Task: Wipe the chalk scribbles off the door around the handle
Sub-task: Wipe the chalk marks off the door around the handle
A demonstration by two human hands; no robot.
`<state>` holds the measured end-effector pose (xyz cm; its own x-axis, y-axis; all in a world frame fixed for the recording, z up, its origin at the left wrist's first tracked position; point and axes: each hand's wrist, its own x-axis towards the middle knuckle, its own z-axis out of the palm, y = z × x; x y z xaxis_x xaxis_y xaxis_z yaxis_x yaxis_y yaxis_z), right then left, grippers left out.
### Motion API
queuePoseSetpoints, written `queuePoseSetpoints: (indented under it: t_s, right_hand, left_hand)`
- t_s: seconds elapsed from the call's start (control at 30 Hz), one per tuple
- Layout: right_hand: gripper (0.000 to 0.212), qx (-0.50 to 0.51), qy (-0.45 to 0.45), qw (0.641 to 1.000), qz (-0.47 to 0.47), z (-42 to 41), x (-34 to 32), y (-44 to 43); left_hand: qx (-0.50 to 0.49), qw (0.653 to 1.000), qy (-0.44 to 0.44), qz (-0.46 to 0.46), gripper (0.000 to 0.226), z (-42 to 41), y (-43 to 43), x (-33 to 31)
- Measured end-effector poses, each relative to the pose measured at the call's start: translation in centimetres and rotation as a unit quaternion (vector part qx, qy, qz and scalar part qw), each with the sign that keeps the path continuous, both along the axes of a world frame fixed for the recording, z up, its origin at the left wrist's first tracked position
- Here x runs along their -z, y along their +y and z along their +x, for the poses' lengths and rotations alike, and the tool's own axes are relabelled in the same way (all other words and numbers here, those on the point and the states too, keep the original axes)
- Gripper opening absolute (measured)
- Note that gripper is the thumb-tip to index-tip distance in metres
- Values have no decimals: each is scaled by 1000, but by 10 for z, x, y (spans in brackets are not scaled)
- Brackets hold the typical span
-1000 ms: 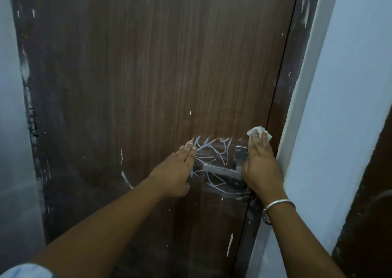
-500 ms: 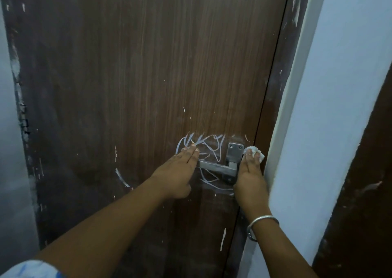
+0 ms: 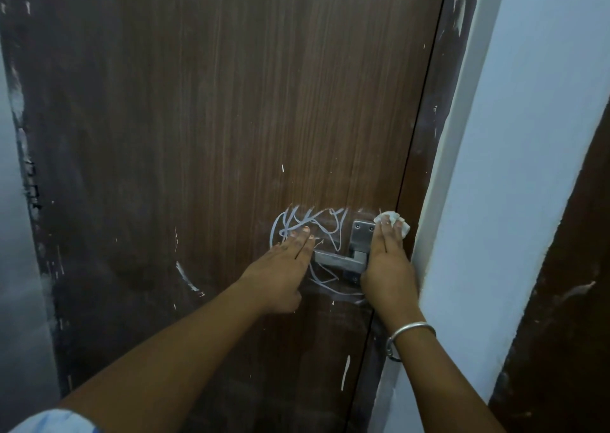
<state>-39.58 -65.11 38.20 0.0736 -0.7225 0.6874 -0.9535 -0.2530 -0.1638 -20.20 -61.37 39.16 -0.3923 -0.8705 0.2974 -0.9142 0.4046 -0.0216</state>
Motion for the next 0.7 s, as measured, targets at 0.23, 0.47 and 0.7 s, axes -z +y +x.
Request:
queuePoseSetpoints:
  t_s: [0.23, 0.47, 0.7]
  right_hand:
    - [77, -23, -57, 998, -25, -1, -3, 0]
    - [79, -85, -169, 982, 19, 3, 44, 18]
    - [89, -105, -190, 976, -8, 6, 22, 1]
  left_hand:
    - [-5, 1000, 7, 7, 96, 2, 1, -2]
    - [0, 1000, -4, 5, 96, -4, 6, 0]
    - [6, 1000, -19, 4, 95, -11, 8, 2]
